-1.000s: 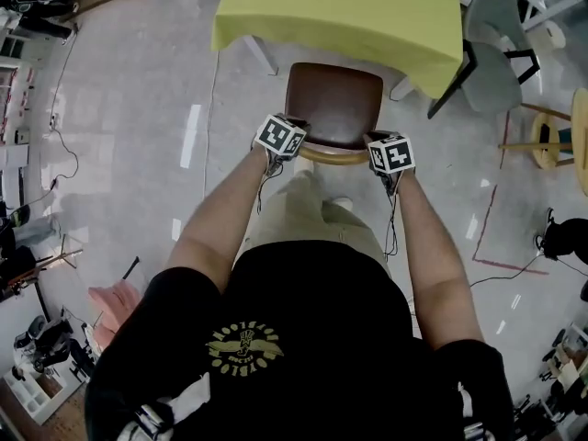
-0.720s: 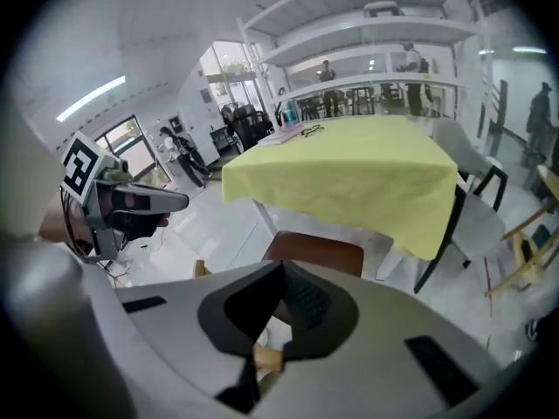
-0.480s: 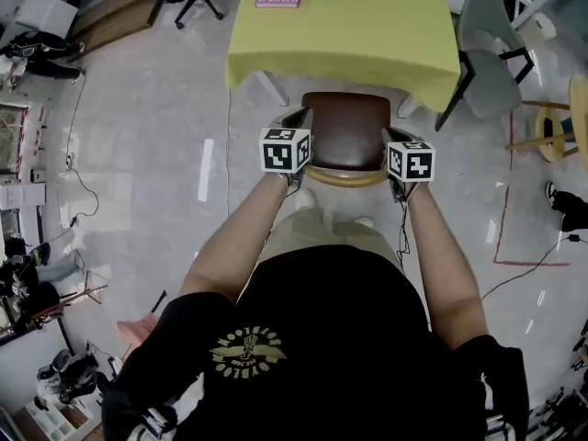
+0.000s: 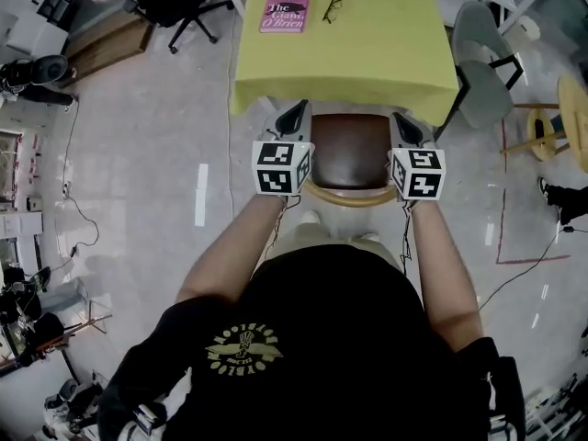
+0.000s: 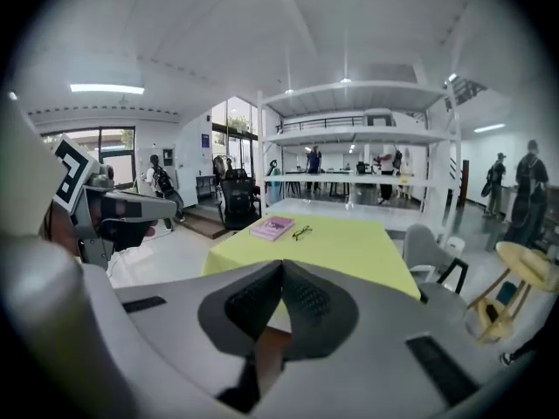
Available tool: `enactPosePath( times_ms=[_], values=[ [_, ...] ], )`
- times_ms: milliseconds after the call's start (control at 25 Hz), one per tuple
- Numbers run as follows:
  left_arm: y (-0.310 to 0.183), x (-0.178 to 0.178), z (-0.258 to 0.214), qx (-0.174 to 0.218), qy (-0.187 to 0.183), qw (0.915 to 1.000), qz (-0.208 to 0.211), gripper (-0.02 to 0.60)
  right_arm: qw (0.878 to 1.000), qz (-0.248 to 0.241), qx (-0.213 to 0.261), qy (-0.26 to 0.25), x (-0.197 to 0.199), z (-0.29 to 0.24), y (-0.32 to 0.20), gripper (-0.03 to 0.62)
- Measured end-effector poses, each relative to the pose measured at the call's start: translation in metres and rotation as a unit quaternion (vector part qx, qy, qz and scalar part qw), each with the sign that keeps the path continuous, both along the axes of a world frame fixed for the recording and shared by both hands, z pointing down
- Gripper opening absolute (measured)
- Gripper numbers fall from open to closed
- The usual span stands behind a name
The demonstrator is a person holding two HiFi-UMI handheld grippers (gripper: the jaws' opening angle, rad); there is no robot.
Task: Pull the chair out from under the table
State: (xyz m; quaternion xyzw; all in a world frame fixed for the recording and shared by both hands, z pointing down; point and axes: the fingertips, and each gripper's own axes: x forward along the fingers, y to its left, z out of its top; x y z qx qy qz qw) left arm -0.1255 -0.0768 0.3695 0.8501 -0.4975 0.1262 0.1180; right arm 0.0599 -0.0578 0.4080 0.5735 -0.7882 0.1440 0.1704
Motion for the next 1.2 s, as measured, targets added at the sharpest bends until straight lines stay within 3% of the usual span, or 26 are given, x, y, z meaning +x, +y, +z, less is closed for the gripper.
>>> enactPosePath(
  times_ms=[280,480,680,920,1200],
  values=[
    [-0.019,0.002,-0.060,0.076,-0.005,0.9965,0.034,0.009,0.996,0.030,0.084,-0.008,-0.002,-0.062,-0.009,0.011],
    [-0.026,-0.008,-0.092,0.126,0.006,0.9918,0.021,0.009,0.990,0.036,0.139,-0.004,-0.003,-0.102,-0.012,0.011],
    [-0.017,-0.009,-0.129,0.185,0.034,0.9821,0.017,0.009,0.982,0.029,0.189,-0.008,-0.002,-0.143,-0.003,0.011],
    [-0.009,0.000,-0.145,0.214,0.028,0.9761,0.023,0.009,0.978,0.017,0.209,0.007,0.000,-0.163,-0.001,0.011],
    [-0.010,0.007,-0.144,0.198,0.030,0.9795,0.021,0.009,0.978,0.003,0.208,0.010,0.011,-0.165,-0.003,0.011]
  ],
)
